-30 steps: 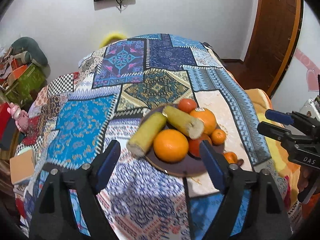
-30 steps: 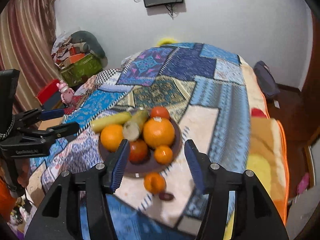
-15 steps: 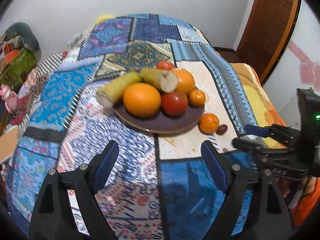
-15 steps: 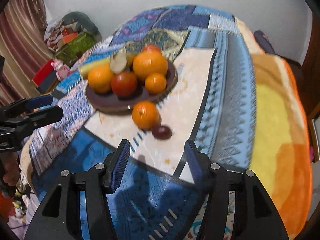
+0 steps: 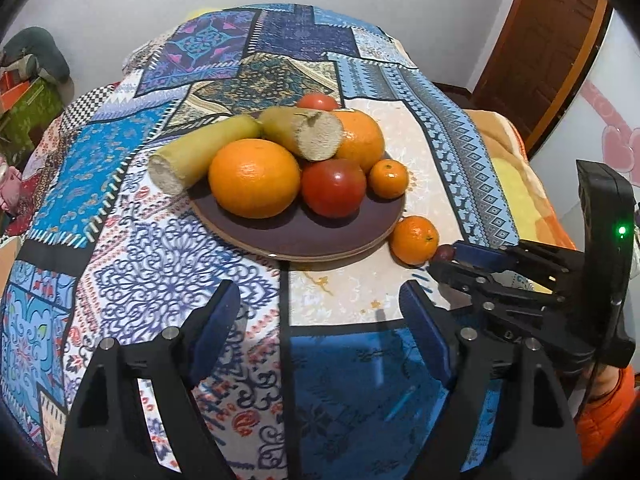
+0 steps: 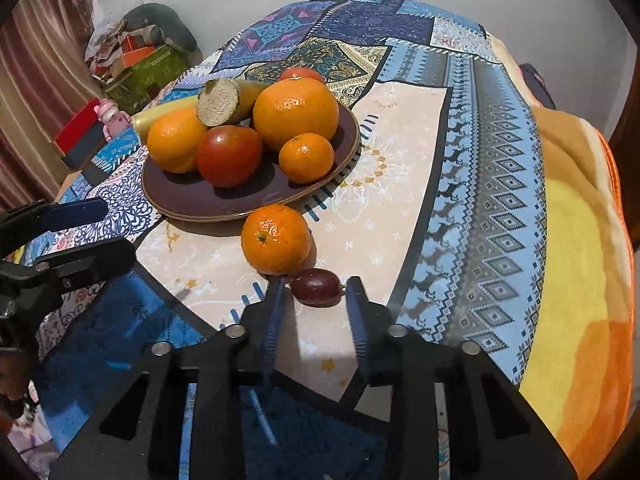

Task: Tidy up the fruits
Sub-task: 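Move right tool to the dark plum while left tool moves to the mandarin, then grasp the dark plum with right tool while left tool grasps the mandarin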

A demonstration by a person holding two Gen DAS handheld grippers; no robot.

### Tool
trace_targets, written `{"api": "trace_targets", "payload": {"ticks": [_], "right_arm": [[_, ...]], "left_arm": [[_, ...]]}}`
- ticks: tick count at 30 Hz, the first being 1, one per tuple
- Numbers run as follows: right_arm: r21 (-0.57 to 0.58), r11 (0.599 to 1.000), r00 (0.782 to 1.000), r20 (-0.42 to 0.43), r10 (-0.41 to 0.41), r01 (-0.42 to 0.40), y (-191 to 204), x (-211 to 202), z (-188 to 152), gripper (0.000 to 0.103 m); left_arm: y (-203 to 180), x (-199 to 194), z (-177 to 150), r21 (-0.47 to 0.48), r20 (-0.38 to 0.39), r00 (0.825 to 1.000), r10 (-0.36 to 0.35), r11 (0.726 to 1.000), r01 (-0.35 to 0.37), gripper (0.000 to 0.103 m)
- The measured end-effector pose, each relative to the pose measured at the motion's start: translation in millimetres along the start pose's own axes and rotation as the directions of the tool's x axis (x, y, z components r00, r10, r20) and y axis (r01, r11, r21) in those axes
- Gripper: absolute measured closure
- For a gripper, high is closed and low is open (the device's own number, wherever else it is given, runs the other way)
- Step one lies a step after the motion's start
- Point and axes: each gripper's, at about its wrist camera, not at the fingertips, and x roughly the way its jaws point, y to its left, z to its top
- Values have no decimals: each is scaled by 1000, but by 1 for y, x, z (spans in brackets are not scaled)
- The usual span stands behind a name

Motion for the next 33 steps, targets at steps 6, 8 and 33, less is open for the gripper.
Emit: {"api": "trace_targets", "payload": {"ticks": [6,8,33], "right_arm": [[33,999,1000,23,13,-13,-12,-12,-4,80],[47,999,999,34,13,-15,-18,-18,-5,80],[120,991,992,119,47,-61,-47,-50,-8,80]], "left_arm": [[-22,6,8,50,-4,1000,-18,999,18,21],[-29,10,12,57,-13,1000,-28,998,29,21],[-69,77,31,-9,-140,988,-60,998,59,57]]}}
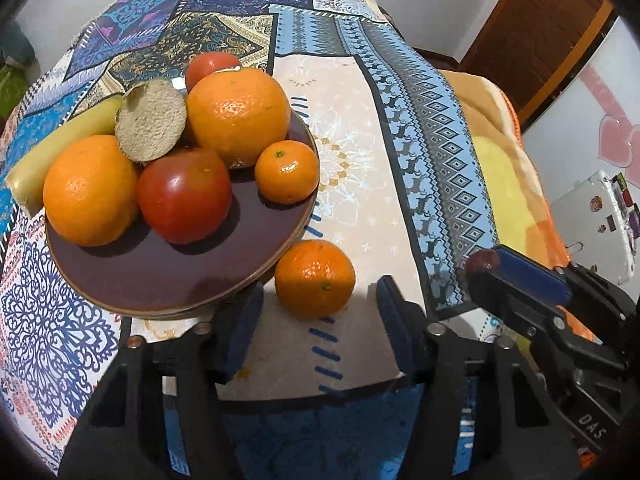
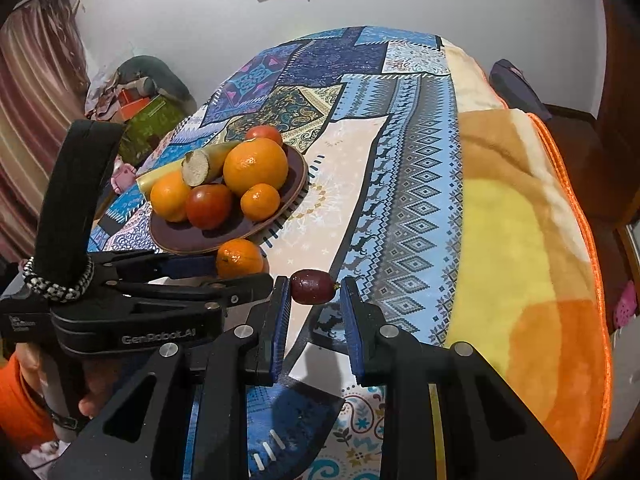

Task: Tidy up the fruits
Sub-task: 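Grasp the dark plum with right tool while left tool grasps the mandarin, then place the plum on the plate with right tool while left tool places the mandarin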

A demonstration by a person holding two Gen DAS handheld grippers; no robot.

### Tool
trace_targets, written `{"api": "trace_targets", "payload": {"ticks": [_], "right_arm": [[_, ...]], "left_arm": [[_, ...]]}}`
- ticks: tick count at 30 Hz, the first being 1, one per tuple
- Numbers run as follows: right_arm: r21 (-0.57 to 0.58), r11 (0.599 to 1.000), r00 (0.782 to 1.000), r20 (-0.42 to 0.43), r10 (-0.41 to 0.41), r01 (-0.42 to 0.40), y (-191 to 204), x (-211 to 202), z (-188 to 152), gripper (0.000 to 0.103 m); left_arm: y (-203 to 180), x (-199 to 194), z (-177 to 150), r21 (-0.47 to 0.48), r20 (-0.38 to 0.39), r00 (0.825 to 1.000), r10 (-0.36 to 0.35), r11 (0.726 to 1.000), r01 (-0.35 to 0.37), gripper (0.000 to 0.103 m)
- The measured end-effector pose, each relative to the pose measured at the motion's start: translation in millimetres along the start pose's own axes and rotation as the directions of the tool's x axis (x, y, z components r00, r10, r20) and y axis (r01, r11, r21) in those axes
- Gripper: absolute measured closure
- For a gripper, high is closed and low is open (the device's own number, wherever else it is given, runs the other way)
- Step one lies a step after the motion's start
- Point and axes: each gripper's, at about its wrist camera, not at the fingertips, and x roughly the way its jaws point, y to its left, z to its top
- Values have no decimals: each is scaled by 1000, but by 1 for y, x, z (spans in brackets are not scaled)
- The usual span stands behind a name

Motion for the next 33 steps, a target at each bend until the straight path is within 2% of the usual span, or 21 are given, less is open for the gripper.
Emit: {"api": "trace_targets", "payload": {"ticks": [2,7,13,21,26,33], "right_arm": [[-1,1000,1000,1,0,0,0,-1,0,80],[-10,1000,1000,2,0,0,4,-3,1,80],[-38,999,1000,0,6,-6,17,-1,4,80],[-100,994,999,-5,35,-35,52,13,15,80],[-136,990,999,-17,46,-48,73,31,24,80],[-151,987,998,-50,37,-44,82,57,30,80]], "left_arm": [[-3,0,1,17,4,1000,11,1000,-11,65],[1,-10,-5,19,11,1000,-16,1000,16,65],[18,-48,-22,46,81,997,-4,999,0,65],[69,-86,-33,-12,142,988,65,998,-64,65],[89,-91,-30,-35,150,985,80,997,-76,65],[82,-81,-22,7,158,985,69,997,-71,65]]}}
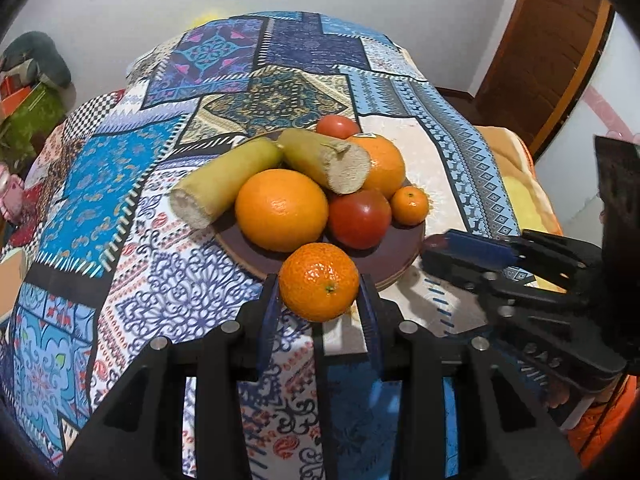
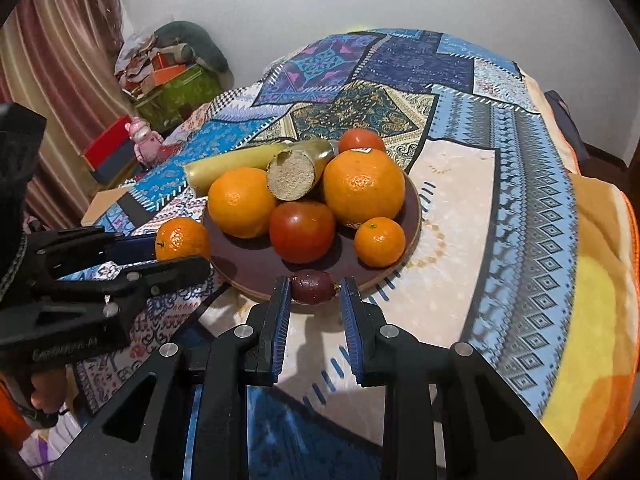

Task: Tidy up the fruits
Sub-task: 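Place the plum on the plate with right tool while left tool places the mandarin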

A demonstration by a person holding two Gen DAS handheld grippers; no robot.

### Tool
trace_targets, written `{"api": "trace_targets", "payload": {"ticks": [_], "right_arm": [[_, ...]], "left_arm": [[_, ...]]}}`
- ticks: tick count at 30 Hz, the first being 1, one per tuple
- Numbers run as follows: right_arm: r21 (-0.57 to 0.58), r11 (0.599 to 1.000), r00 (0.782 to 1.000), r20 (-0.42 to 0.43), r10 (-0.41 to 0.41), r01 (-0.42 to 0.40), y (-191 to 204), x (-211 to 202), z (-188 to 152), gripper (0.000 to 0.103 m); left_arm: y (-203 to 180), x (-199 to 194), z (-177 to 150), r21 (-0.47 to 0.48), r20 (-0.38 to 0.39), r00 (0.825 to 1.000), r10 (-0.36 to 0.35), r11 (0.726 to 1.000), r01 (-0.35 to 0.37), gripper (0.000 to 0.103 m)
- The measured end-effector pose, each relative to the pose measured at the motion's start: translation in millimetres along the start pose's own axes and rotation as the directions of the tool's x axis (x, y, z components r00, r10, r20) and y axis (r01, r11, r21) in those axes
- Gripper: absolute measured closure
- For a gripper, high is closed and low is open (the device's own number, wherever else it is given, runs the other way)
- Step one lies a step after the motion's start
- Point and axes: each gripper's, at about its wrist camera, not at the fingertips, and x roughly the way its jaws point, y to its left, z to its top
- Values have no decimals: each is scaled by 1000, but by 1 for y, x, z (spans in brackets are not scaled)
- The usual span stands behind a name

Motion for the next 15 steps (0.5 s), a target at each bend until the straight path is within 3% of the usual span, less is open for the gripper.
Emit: {"api": "trace_targets", "payload": {"ticks": [15], "right_arm": [[19,1000,1000,-27,9,-9,-4,18,2,79]], "left_arm": [[-3,22,7,6,-12,1000,-27,1000,27,64]]}}
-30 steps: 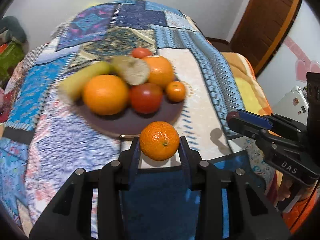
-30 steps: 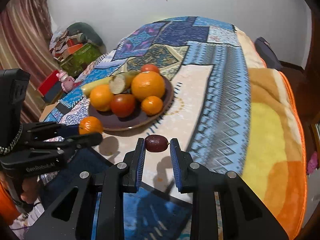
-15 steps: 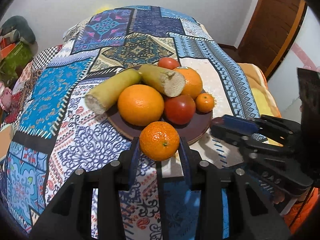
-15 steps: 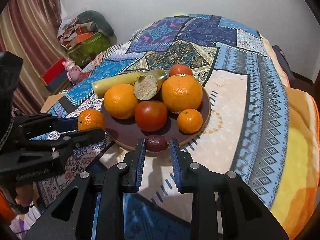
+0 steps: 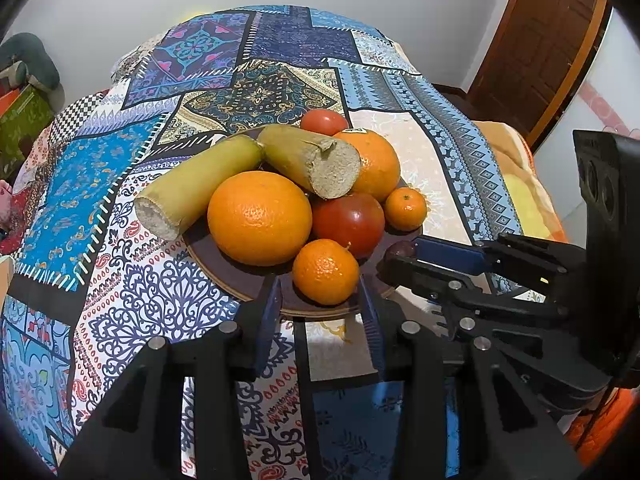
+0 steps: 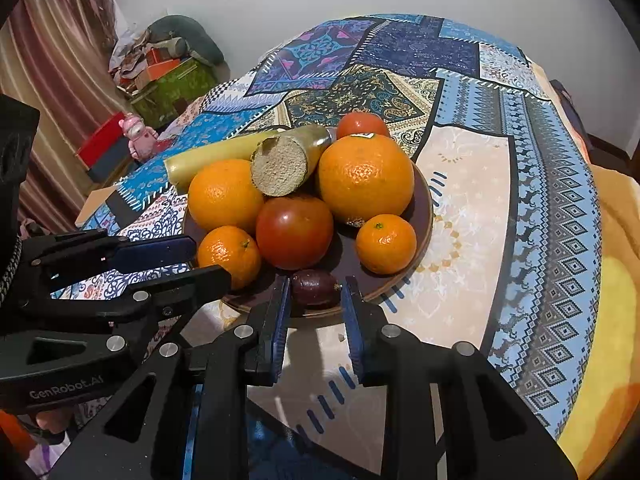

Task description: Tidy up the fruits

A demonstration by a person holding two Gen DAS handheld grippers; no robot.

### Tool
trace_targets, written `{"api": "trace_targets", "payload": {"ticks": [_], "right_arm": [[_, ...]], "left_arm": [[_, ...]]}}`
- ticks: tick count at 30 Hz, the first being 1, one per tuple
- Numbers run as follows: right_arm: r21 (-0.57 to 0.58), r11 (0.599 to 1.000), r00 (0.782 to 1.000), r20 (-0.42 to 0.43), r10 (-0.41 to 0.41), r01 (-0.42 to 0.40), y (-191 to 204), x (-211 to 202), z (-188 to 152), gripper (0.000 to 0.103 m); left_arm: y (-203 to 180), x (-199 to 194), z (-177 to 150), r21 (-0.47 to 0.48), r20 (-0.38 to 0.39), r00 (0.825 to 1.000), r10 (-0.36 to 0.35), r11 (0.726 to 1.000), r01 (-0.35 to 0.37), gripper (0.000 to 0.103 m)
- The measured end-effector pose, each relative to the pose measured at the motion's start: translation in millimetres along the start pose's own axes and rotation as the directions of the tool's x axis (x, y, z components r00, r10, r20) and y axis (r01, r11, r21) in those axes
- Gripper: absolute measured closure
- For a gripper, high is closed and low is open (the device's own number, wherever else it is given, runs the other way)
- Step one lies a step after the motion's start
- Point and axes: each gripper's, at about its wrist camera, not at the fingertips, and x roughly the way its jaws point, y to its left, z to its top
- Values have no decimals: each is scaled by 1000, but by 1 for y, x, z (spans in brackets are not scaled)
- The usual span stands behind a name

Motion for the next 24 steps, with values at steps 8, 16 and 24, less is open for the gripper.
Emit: {"api": "trace_targets", "payload": {"ticks": [8,16,24], "right_arm": [[9,1000,1000,25,-13,13,1,-16,2,73],[-9,1000,986,165,-28,30,16,-83,7,73],[-50,998,923,384,-16,38,53,-183,5,73]], "left_arm": [[-2,-24,-5,15,53,998,27,999,-28,63],[-7,-101,-6,-2,238,969,62,998,-64,63],[-22,-198,-15,-17,455,886,90,996,-92,63]]}}
